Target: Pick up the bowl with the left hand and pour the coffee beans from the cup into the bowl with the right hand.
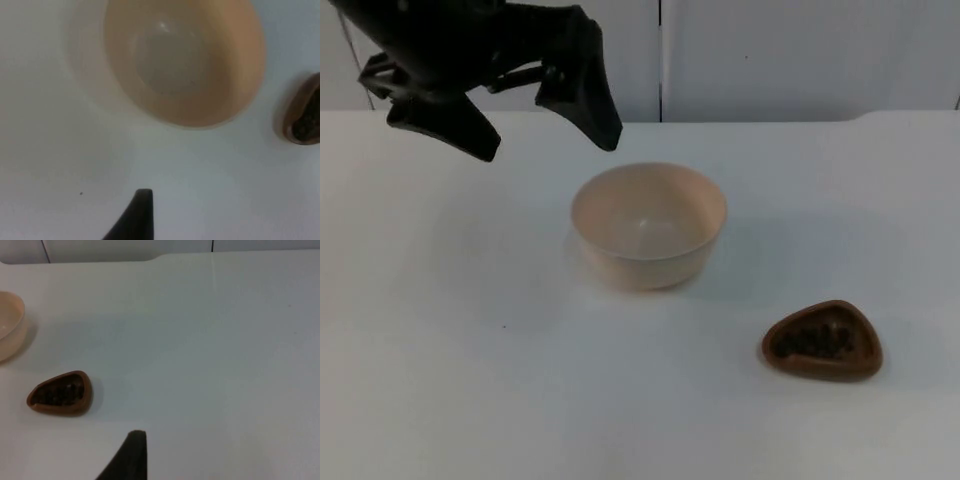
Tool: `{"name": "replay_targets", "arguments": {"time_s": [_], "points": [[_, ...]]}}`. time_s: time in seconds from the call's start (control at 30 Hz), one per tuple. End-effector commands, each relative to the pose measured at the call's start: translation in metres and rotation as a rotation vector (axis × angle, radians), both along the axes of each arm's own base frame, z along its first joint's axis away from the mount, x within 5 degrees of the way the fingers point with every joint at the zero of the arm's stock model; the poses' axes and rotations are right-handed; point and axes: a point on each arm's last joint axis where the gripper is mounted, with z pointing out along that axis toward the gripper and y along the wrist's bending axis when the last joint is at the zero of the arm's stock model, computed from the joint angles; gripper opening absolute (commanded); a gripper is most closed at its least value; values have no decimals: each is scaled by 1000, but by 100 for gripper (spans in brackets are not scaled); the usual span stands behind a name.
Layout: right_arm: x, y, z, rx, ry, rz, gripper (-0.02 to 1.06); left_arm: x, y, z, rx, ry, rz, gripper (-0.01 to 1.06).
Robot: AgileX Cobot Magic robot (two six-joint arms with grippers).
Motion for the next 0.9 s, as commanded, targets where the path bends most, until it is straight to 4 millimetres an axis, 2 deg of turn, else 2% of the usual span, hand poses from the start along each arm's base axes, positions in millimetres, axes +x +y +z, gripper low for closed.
{"name": "replay_targets", "arguments": {"time_s": [0.0, 0.27, 0.4, 0.73, 0.87], "points": [[0, 0, 0, -9, -6, -5, 105, 10, -3, -9, 21, 25, 28, 105], [0, 0, 0, -9, -6, -5, 105, 38, -12, -35, 29, 95, 88, 105], [0, 0, 0, -9, -6, -5, 105, 55, -16, -53, 22, 129, 173, 105], [0, 0, 0, -12, -6, -7, 105, 72, -19, -85, 16, 209, 348, 105], [0, 0, 0, -13, -6, -8, 105, 77, -19, -92, 0, 196, 404, 105]]}}
